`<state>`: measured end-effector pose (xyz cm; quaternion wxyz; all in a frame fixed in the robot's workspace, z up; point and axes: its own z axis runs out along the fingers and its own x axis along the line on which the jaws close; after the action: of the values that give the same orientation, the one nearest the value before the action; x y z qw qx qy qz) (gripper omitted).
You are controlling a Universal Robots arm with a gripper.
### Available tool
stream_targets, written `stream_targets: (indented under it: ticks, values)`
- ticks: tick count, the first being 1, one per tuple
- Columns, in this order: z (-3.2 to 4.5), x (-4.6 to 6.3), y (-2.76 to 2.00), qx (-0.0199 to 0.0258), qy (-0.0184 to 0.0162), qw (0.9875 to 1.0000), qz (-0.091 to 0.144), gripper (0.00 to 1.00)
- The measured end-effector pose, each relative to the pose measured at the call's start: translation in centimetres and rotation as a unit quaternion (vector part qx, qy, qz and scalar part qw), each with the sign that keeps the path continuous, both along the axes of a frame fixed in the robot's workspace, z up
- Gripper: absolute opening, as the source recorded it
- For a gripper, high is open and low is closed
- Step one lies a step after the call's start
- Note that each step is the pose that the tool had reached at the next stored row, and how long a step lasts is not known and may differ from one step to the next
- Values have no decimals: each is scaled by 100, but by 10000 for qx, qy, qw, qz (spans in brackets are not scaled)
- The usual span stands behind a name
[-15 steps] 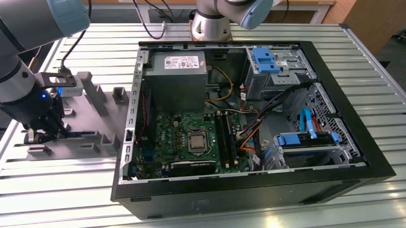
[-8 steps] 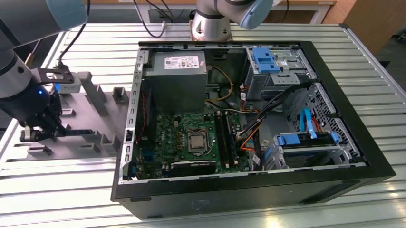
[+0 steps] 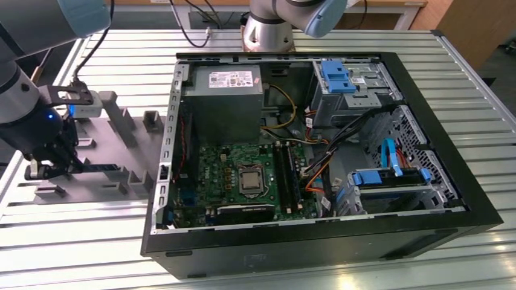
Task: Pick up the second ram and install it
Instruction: 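Pick up the second ram and move it above second insertion slot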
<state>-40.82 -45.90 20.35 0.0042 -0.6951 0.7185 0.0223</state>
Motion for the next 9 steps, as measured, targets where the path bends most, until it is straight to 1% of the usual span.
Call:
stream_targets:
  ticks: [9]
  values:
    - [40, 0, 0, 0, 1, 10000, 0, 14]
